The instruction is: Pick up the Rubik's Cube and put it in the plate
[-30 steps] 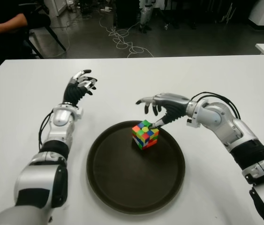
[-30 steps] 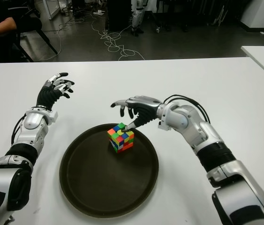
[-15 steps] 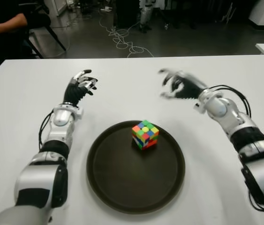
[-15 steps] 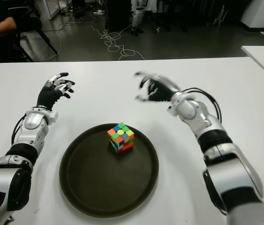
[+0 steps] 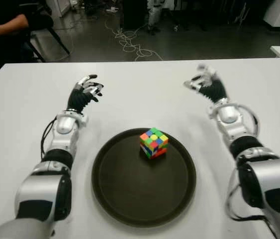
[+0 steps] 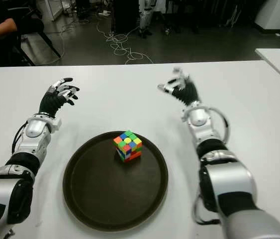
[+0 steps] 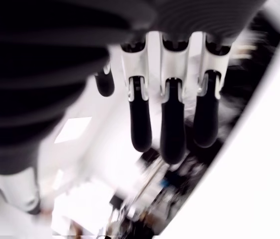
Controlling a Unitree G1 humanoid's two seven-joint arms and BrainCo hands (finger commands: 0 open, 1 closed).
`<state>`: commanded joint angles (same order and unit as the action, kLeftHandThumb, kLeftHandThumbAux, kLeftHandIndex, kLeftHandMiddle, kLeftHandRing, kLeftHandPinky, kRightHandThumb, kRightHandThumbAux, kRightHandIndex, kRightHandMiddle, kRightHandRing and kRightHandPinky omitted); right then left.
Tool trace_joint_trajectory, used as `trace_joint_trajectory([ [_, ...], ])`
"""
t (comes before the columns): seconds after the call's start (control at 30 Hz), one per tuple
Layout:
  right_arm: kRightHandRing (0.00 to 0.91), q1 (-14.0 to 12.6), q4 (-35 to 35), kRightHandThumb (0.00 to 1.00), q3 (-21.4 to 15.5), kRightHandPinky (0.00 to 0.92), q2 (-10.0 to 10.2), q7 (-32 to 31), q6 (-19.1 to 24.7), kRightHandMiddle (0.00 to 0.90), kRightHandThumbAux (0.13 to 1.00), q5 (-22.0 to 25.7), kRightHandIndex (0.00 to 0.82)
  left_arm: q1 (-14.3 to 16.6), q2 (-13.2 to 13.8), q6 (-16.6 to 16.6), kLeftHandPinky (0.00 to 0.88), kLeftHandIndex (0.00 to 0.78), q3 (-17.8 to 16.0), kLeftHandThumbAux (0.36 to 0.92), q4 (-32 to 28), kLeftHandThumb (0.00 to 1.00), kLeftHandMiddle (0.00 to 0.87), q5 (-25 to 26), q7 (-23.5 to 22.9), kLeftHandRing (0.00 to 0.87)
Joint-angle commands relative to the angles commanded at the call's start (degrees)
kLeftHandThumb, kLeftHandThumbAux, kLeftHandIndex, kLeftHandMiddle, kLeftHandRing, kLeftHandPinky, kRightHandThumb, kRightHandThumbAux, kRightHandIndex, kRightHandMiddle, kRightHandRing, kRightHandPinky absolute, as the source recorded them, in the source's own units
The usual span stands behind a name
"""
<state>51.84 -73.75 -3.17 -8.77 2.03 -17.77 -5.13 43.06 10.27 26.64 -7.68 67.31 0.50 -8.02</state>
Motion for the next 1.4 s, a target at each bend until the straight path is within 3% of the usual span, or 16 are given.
trace_joint_trajectory([
  [0.17, 0.392, 0.1, 0.4, 0.151, -0.8, 0.462, 0.8, 0.1, 1.4, 0.312, 0.703, 0.5, 0.182, 0.1, 0.2, -0.4, 0.545, 0.212, 0.1, 0.617, 0.2, 0.323, 0.389, -0.1, -0.1, 0.479],
  [0.83, 0.423, -0.6, 0.4, 0.266, -1.9, 0.472, 2.7, 8.7, -2.6, 0.353, 0.738, 0.1, 0.269, -0.2, 0.3, 0.1, 0.527, 0.212, 0.1, 0.622, 0.2, 0.312, 0.389, -0.5, 0.6, 0.472],
  [0.9, 0.432, -0.5, 0.3, 0.507, -2.2, 0.478, 2.9, 9.6, -2.7, 0.366, 0.735, 0.2, 0.350, -0.2, 0.3, 0.1, 0.530, 0.210, 0.1, 0.621, 0.2, 0.308, 0.388, -0.5, 0.5, 0.473],
  [1.0, 0.440, -0.4, 0.1, 0.620, -2.6, 0.483, 3.0, 10.8, -2.8, 0.378, 0.732, 0.1, 0.390, -0.2, 0.3, 0.1, 0.534, 0.210, 0.1, 0.622, 0.3, 0.306, 0.391, -0.4, 0.4, 0.477],
  [1.4, 0.454, -0.1, -0.3, 0.679, -3.7, 0.492, 3.2, 13.8, -3.8, 0.389, 0.730, 0.1, 0.412, -0.1, 0.5, 0.1, 0.532, 0.217, -0.2, 0.623, 0.6, 0.307, 0.400, -0.1, -0.3, 0.478],
])
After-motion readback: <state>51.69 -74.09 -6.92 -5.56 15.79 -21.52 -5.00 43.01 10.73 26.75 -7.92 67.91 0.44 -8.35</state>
